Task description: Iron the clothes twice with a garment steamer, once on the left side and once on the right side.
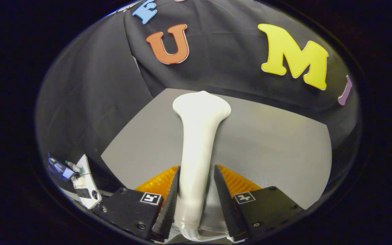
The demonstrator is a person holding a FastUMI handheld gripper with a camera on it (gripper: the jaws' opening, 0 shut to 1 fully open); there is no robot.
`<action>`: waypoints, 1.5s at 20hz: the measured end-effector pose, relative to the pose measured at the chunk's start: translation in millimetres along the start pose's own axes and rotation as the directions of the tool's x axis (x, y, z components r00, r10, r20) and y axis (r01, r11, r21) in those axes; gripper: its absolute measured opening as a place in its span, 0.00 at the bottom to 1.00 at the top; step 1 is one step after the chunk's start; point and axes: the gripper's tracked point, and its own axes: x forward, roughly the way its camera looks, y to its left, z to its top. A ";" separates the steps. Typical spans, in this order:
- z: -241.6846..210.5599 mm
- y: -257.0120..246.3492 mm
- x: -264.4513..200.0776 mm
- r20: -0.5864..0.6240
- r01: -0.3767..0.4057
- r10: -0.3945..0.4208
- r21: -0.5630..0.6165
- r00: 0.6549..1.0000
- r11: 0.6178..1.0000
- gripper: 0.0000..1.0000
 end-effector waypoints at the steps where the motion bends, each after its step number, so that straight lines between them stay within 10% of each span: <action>1: -2.4 1.2 0.9 -0.007 0.012 -0.012 -0.017 1.000 1.000 0.62; 9: 1.1 6.4 -8.0 0.032 -0.049 0.046 0.087 0.998 0.995 0.37; 18: 11.5 7.7 -127.9 0.370 -0.193 0.143 0.103 0.918 0.976 0.36; 30: -58.8 -103.2 -317.3 0.646 -0.124 -0.094 0.283 0.758 0.951 0.35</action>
